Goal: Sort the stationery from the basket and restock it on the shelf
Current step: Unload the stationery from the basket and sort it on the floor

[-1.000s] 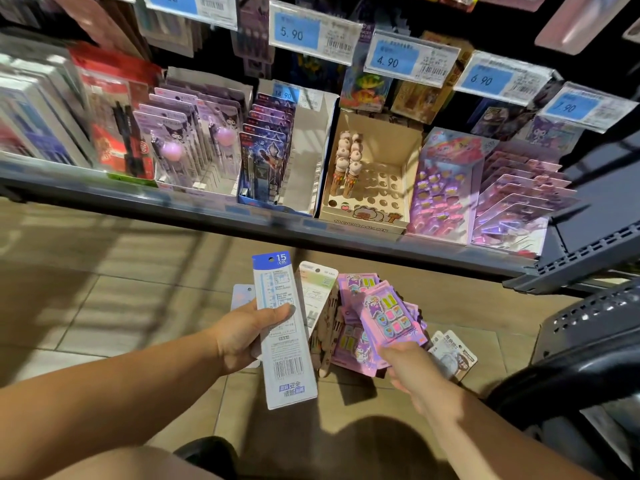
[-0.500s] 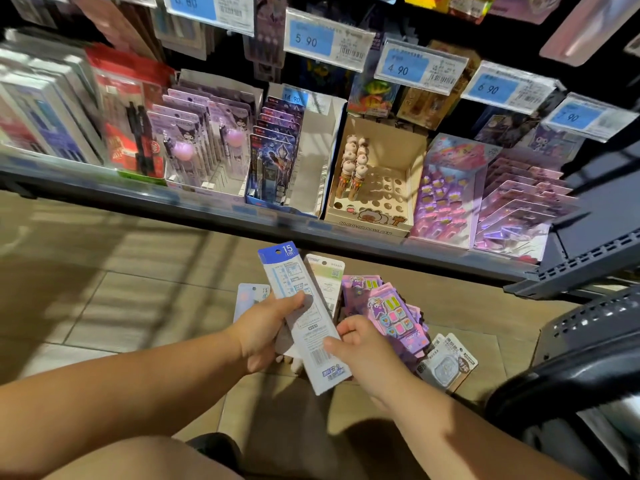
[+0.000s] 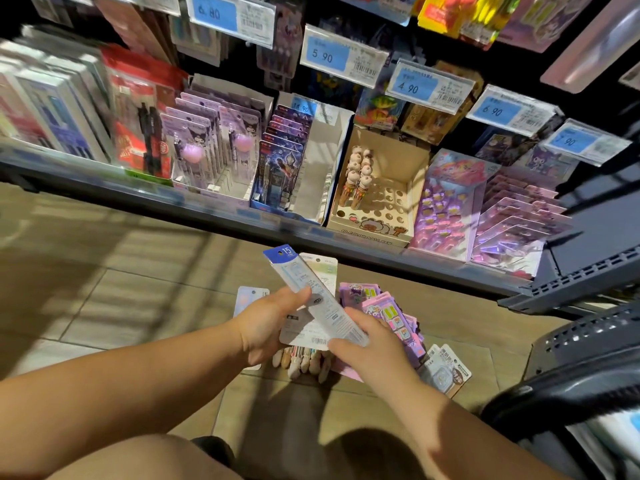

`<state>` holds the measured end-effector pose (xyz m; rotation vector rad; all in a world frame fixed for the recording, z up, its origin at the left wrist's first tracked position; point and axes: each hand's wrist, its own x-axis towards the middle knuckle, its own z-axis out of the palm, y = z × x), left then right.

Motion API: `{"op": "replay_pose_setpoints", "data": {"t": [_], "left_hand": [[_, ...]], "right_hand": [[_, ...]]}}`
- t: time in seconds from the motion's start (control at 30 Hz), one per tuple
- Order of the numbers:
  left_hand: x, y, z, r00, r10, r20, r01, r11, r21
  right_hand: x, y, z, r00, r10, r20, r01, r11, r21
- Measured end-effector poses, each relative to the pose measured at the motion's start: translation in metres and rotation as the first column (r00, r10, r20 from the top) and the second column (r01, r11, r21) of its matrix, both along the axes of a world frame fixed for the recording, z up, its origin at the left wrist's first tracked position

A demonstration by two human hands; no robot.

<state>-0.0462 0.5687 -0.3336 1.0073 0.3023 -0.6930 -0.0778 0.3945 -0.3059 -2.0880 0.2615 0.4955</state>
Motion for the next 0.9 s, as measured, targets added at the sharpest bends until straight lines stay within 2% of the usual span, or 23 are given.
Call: {"op": "replay_pose_setpoints", "data": {"t": [0.07, 0.17, 0.23, 0.43, 0.5, 0.63, 0.8, 0.9], "left_hand": [[0.001, 0.003, 0.001, 0.999, -0.024, 0.033, 0.022, 0.997, 0.073], [0.001, 0.005, 0.004, 0.999, 0.002, 0.041, -0.009, 0.986, 0.166], [0.001, 0.005, 0.004, 0.999, 0.033, 0.025, -0.037, 0.985, 0.168], [-0.002, 0.011, -0.006, 1.000, 0.021, 0.017, -0.024, 0.981, 0.192], [-0.002, 0.010, -0.011, 0.998, 0.052, -0.022, -0.048, 0.985, 0.164], [-0.007, 0.008, -0.007, 0.999, 0.035, -0.008, -0.033, 0.989, 0.145], [-0.011, 0.021, -0.022, 0.997, 0.052, -0.062, -0.042, 0.987, 0.154], [-0.011, 0.032, -0.033, 0.997, 0.060, -0.044, -0.053, 0.988, 0.148]], "right_hand": [[0.002, -0.002, 0.003, 0.999, -0.014, -0.041, 0.021, 0.987, 0.158], [0.001, 0.000, 0.007, 0.985, -0.071, -0.154, 0.114, 0.951, 0.287], [-0.001, 0.003, 0.006, 0.968, -0.089, -0.235, 0.169, 0.922, 0.348], [-0.006, 0.007, 0.002, 0.937, -0.070, -0.343, 0.224, 0.872, 0.435], [-0.008, 0.008, 0.000, 0.932, -0.044, -0.360, 0.209, 0.876, 0.434], [-0.016, 0.012, -0.007, 0.914, 0.030, -0.403, 0.152, 0.898, 0.413], [-0.021, 0.015, -0.017, 0.906, -0.021, -0.422, 0.191, 0.911, 0.365], [-0.020, 0.016, -0.023, 0.915, -0.047, -0.401, 0.186, 0.931, 0.314]]}}
